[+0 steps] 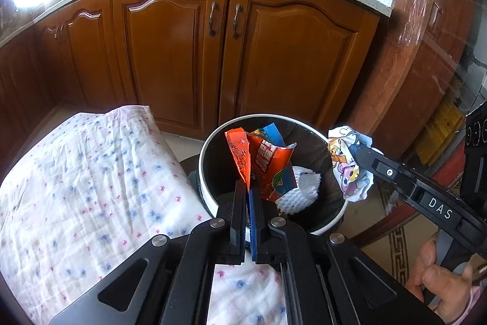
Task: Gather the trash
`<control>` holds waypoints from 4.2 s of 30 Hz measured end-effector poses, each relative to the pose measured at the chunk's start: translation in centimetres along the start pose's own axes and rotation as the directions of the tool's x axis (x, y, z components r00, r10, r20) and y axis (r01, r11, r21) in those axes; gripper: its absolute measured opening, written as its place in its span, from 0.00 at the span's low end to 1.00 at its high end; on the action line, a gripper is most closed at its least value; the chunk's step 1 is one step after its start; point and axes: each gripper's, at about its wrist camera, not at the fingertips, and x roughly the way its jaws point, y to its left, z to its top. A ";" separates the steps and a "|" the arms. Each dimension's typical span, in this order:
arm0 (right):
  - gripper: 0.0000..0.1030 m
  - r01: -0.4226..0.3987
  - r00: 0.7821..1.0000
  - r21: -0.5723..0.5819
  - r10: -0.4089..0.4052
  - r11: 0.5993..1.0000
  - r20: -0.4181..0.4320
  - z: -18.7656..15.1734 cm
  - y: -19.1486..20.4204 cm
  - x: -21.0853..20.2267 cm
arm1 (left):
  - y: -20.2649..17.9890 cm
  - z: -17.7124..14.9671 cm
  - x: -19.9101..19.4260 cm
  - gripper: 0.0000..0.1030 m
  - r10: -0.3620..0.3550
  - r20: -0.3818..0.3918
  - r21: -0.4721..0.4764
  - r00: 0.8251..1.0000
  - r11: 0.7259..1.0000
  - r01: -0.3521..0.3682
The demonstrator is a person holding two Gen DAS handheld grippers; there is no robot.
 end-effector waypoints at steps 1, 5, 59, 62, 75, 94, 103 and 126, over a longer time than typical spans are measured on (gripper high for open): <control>0.17 0.004 1.000 -0.003 -0.004 1.000 -0.006 0.1 -0.1 0.3 | -0.1 0.1 0.4 0.00 0.001 -0.009 0.001 1.000 1.000 -0.001; 0.17 0.020 0.999 -0.005 -0.020 1.000 -0.030 0.4 -0.7 1.5 | -0.8 0.6 1.8 0.00 0.018 -0.028 0.020 0.999 1.000 -0.018; 0.90 0.016 0.991 0.045 -0.010 0.999 -0.130 1.0 -1.9 4.2 | -0.8 0.4 1.2 0.50 0.073 -0.066 -0.009 0.995 0.997 -0.074; 0.93 0.004 0.993 0.059 0.003 0.998 -0.116 0.4 -1.2 3.2 | -0.4 -0.5 0.2 0.57 0.074 -0.058 -0.030 0.996 0.997 -0.076; 0.97 -0.038 0.999 0.076 0.040 0.996 -0.028 -4.5 2.3 -1.5 | 2.8 -7.4 -6.1 0.76 0.065 0.006 -0.203 0.998 0.977 -0.063; 0.98 0.032 0.988 -0.128 -0.012 0.991 0.154 -8.7 10.1 -9.3 | 2.3 -15.7 -20.7 0.97 0.214 0.269 -0.193 0.939 0.967 -0.165; 1.00 0.145 0.931 -0.242 -0.049 0.959 0.361 -10.0 14.2 -13.0 | 1.7 -20.5 -24.2 0.99 0.353 0.368 -0.211 0.860 0.933 -0.292; 1.00 0.102 0.963 -0.251 -0.032 0.963 0.267 -14.1 14.5 -11.3 | 1.4 -22.9 -23.8 0.99 0.378 0.362 -0.151 0.852 0.926 -0.347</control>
